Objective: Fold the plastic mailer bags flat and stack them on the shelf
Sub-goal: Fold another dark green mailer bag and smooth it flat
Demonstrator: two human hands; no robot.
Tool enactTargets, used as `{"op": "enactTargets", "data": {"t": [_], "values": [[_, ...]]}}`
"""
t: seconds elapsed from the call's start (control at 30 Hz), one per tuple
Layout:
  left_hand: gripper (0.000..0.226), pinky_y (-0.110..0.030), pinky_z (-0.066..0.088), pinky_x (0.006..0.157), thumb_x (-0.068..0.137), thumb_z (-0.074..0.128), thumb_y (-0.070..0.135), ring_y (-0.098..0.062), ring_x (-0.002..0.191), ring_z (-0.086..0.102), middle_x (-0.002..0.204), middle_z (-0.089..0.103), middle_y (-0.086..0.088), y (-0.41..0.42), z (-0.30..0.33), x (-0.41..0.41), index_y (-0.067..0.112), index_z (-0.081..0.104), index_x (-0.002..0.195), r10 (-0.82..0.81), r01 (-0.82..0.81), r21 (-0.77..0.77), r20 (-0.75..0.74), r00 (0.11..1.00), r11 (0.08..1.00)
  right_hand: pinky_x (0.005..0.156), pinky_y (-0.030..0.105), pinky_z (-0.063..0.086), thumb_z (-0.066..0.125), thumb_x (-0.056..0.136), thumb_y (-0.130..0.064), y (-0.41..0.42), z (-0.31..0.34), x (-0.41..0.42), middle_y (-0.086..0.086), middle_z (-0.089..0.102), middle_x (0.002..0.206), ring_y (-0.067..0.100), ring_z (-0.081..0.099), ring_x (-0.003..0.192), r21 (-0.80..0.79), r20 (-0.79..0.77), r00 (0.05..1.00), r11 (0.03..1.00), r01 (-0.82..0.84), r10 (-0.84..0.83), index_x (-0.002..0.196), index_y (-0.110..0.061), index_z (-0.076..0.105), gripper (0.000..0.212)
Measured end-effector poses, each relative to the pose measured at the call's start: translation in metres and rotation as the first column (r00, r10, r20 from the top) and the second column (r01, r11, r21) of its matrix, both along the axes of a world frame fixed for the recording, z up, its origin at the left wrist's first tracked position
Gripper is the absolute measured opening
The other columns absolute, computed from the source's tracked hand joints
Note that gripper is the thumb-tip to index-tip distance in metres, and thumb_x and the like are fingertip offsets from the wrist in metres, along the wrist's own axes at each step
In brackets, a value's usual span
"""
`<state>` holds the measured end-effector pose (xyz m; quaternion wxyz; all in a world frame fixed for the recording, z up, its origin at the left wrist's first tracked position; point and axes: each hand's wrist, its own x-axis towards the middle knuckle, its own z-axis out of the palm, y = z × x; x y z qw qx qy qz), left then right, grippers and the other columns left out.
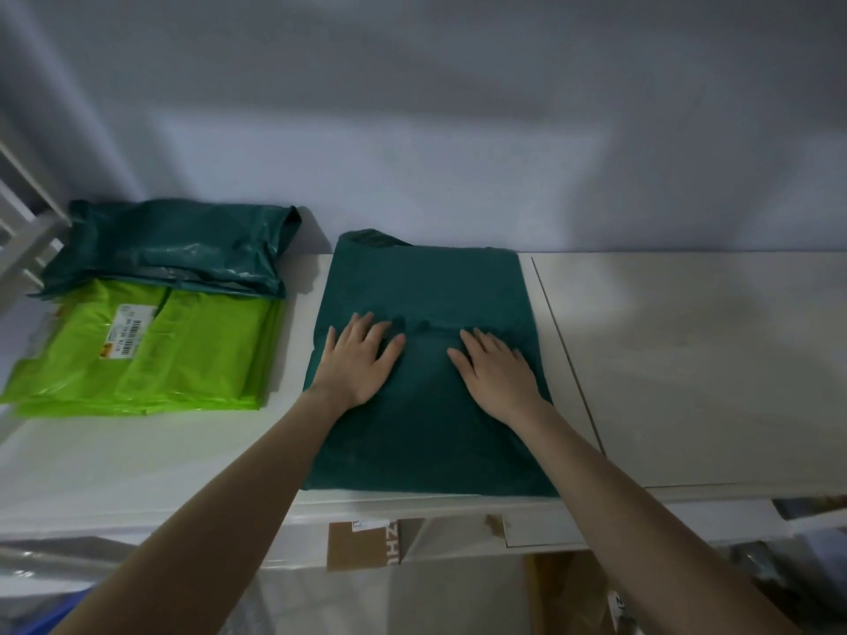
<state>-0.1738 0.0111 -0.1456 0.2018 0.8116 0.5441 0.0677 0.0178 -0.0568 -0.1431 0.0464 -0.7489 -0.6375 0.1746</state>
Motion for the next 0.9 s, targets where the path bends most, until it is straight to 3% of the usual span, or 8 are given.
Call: {"op": "enactTargets", "data": {"t": [0.13, 0.27, 0.47, 0.53, 0.63, 0.77, 0.9], "values": [[0.046, -0.041, 0.003, 0.117, 0.101, 0.025, 0.039, -0.018, 0.146, 0.009, 0.155, 0.022, -0.002, -0.022, 0.011, -0.007, 0.020, 0.037, 0.141, 0.033, -0.047, 0.135, 0.109, 0.994, 0.990, 0.117, 0.045, 0.016, 0.020, 0.100, -0.046, -0.021, 0.009, -0.011, 0.005, 0.017, 0.157, 0.021, 0.015, 0.145, 0.194, 0.034, 0.999, 0.981, 0.020, -0.027, 0.148, -0.017, 0.023, 0.056], [0.066, -0.039, 0.007, 0.117, 0.090, 0.008, 0.052, -0.015, 0.145, 0.013, 0.155, 0.024, 0.002, -0.071, 0.012, -0.018, 0.023, 0.035, 0.142, -0.053, 0.040, 0.249, 0.046, 0.997, 0.968, 0.115, 0.047, 0.023, 0.015, 0.096, -0.050, -0.062, 0.012, -0.040, 0.005, 0.022, 0.156, 0.022, 0.020, 0.143, 0.299, 0.123, 0.991, 0.951, -0.081, 0.046, 0.146, -0.019, 0.029, 0.060], [0.068, -0.040, -0.005, 0.113, 0.088, 0.001, 0.054, -0.016, 0.146, 0.002, 0.158, 0.011, 0.005, -0.109, -0.018, -0.038, 0.029, 0.015, 0.149, -0.082, 0.103, 0.249, -0.094, 0.992, 0.963, 0.107, 0.058, 0.029, 0.001, 0.096, -0.053, -0.093, -0.012, -0.072, 0.005, 0.028, 0.154, 0.025, 0.028, 0.141, 0.172, 0.176, 0.980, 0.977, -0.125, 0.095, 0.146, -0.023, 0.030, 0.065], [0.065, -0.043, -0.003, 0.114, 0.090, 0.004, 0.053, -0.019, 0.147, 0.004, 0.158, 0.012, 0.004, -0.105, -0.024, -0.037, 0.029, 0.015, 0.149, -0.078, 0.098, 0.257, -0.087, 0.993, 0.961, 0.110, 0.059, 0.025, 0.004, 0.096, -0.054, -0.090, -0.017, -0.071, 0.003, 0.022, 0.156, 0.023, 0.021, 0.144, 0.147, 0.189, 0.977, 0.981, -0.126, 0.097, 0.148, -0.025, 0.023, 0.062], [0.066, -0.047, -0.005, 0.115, 0.088, 0.003, 0.055, -0.017, 0.147, -0.003, 0.159, 0.005, 0.006, -0.098, -0.026, -0.034, 0.031, 0.010, 0.150, -0.075, 0.090, 0.241, -0.070, 0.995, 0.966, 0.112, 0.063, 0.004, 0.004, 0.092, -0.058, -0.083, -0.019, -0.069, -0.004, -0.003, 0.159, 0.016, -0.006, 0.146, 0.163, 0.196, 0.975, 0.977, -0.137, 0.104, 0.149, -0.034, 0.003, 0.063], [0.072, -0.049, -0.010, 0.113, 0.085, 0.010, 0.063, -0.015, 0.145, -0.012, 0.158, -0.006, 0.008, -0.096, -0.027, -0.038, 0.033, 0.003, 0.150, 0.014, -0.024, 0.205, 0.047, 0.999, 0.978, 0.110, 0.059, -0.007, 0.011, 0.090, -0.065, -0.083, -0.020, -0.058, -0.006, -0.018, 0.157, 0.019, -0.018, 0.144, 0.180, 0.038, 0.999, 0.983, 0.018, -0.025, 0.146, -0.043, -0.007, 0.063], [0.077, -0.046, -0.007, 0.116, 0.085, 0.015, 0.065, -0.011, 0.145, -0.012, 0.158, -0.009, 0.008, -0.097, -0.034, -0.057, 0.029, -0.003, 0.150, 0.081, -0.098, 0.122, 0.136, 0.987, 0.988, 0.118, 0.042, -0.005, 0.009, 0.090, -0.062, -0.096, -0.027, -0.034, 0.003, -0.013, 0.158, 0.021, -0.012, 0.146, 0.161, -0.106, 0.989, 0.980, 0.117, -0.101, 0.144, -0.042, -0.015, 0.062]]}}
